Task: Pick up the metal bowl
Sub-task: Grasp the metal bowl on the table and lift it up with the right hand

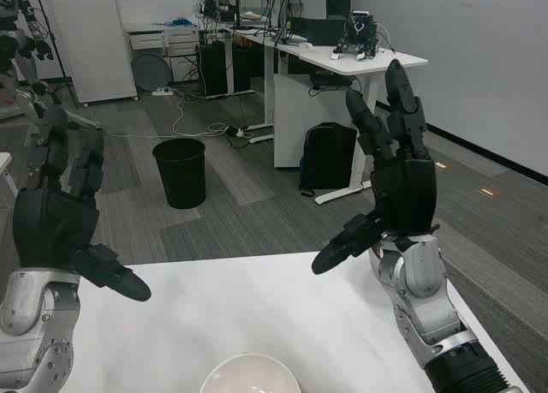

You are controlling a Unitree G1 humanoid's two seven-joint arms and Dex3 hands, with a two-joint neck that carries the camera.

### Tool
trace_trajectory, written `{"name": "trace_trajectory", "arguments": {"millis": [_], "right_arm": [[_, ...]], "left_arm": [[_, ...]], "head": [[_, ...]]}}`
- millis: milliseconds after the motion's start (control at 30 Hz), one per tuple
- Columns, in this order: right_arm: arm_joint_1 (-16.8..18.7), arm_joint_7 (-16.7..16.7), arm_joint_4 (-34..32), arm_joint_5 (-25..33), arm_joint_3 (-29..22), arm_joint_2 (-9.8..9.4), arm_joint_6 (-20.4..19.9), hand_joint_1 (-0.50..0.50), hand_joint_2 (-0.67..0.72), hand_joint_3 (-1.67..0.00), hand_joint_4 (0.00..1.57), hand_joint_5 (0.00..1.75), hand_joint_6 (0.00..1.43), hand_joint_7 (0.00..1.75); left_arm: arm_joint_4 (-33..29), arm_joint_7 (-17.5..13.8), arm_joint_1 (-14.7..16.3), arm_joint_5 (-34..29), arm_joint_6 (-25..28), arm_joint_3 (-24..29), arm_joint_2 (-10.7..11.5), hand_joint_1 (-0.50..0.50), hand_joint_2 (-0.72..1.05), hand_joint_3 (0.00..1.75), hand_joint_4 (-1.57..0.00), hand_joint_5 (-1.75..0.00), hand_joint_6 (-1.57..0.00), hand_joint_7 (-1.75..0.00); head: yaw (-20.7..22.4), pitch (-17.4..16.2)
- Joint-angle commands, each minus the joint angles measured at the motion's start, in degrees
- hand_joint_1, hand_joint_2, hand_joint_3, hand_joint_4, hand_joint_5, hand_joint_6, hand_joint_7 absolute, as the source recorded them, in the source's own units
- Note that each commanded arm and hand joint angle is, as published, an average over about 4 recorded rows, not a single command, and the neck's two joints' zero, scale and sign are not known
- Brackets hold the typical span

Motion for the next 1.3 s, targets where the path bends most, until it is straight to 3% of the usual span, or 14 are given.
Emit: {"name": "trace_trajectory", "arguments": {"millis": [33,267,967,1133,1300], "right_arm": [[-5.92,6.67,7.63,0.09,7.3,-7.41,-7.98,-0.46,0.66,0.0,0.0,0.0,0.0,0.02],[-5.85,6.75,7.5,0.18,7.38,-7.49,-7.98,-0.46,0.66,0.0,0.0,0.0,0.0,0.07],[-5.3,6.99,6.84,0.62,7.89,-7.49,-7.98,-0.46,0.66,0.0,0.0,0.0,0.0,0.0],[-5.17,8.22,5.74,-0.35,7.53,-7.45,-6.53,-0.46,0.66,0.0,0.0,0.0,0.0,0.0],[-4.29,13.45,0.34,-3.14,5.07,-7.38,2.29,-0.46,0.61,0.0,0.0,0.0,0.0,0.0]], "left_arm": [[5.24,17.44,-0.31,9.0,-28.45,-5.57,-4.83,-0.5,-0.72,0.03,0.0,0.0,0.0,0.0],[5.18,17.4,-0.16,9.0,-28.4,-5.65,-4.83,-0.5,-0.72,0.0,0.0,0.0,0.0,0.0],[4.92,17.33,0.94,9.0,-27.47,-5.59,-4.79,-0.5,-0.72,0.0,0.0,0.0,0.0,0.0],[4.22,14.52,1.25,7.99,-23.91,-5.81,-3.86,-0.5,-0.72,0.0,0.0,0.0,0.0,0.0],[-0.11,7.18,2.59,8.04,-11.76,-5.7,-2.17,-0.5,-0.72,0.0,0.0,0.0,0.0,0.0]], "head": [[3.12,0.47],[2.07,0.15],[2.06,-0.38],[0.77,-0.54],[-1.52,-0.65]]}}
